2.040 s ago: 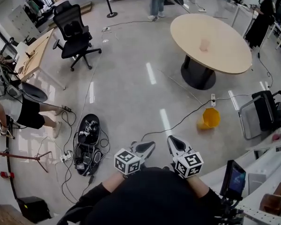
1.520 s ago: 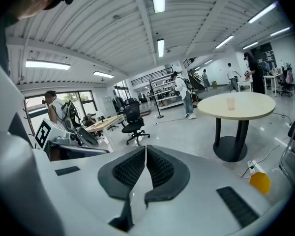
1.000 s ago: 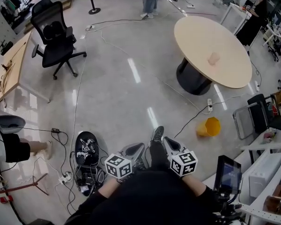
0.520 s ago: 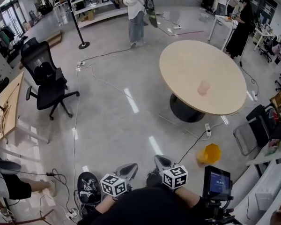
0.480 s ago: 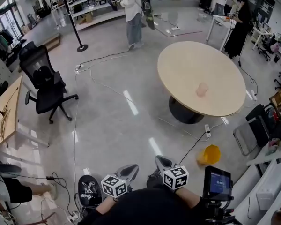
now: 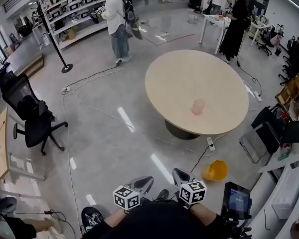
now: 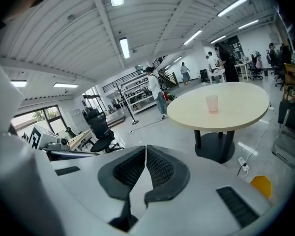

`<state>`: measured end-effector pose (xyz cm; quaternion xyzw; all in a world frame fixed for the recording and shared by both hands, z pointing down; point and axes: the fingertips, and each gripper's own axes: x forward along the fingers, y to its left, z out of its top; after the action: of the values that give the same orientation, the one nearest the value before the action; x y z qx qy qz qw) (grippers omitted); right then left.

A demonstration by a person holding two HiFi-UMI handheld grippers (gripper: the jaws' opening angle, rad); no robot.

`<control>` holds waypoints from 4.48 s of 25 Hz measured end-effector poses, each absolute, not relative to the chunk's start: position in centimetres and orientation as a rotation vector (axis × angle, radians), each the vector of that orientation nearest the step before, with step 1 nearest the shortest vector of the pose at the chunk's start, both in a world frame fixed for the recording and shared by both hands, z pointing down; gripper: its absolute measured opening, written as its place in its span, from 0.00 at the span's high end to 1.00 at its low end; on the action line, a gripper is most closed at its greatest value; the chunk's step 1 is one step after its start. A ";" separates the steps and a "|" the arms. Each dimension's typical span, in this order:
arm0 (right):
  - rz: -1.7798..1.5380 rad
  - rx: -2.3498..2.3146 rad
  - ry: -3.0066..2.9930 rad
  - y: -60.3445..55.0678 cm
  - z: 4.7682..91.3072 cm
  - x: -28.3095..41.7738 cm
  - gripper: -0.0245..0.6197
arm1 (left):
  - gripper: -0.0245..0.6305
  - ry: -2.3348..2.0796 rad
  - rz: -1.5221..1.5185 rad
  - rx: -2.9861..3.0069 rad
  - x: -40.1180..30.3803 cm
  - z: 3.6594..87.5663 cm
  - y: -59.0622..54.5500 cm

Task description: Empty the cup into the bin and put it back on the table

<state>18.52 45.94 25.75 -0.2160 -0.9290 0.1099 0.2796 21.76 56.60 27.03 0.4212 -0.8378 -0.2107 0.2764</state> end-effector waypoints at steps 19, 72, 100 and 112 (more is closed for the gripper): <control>0.475 -0.018 -2.694 38.7 23.3 2.3 0.94 | 0.92 -1.988 -0.415 1.665 0.1 24.0 50.0; 0.065 -0.262 -2.563 16.0 36.0 -19.7 0.59 | 0.53 -1.566 0.561 2.041 -26.4 38.9 21.6; 0.139 -0.251 -2.627 16.6 33.1 -20.0 0.59 | 0.54 -1.268 0.521 2.396 -22.1 34.6 17.9; 0.341 0.126 -2.765 16.3 26.4 -11.3 0.59 | 0.54 -0.998 0.259 2.598 -14.0 27.6 17.2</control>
<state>-11.34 16.31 26.35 0.0446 -0.9761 0.1202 0.1753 -13.97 17.18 27.55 0.9155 -0.3518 0.0913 0.1724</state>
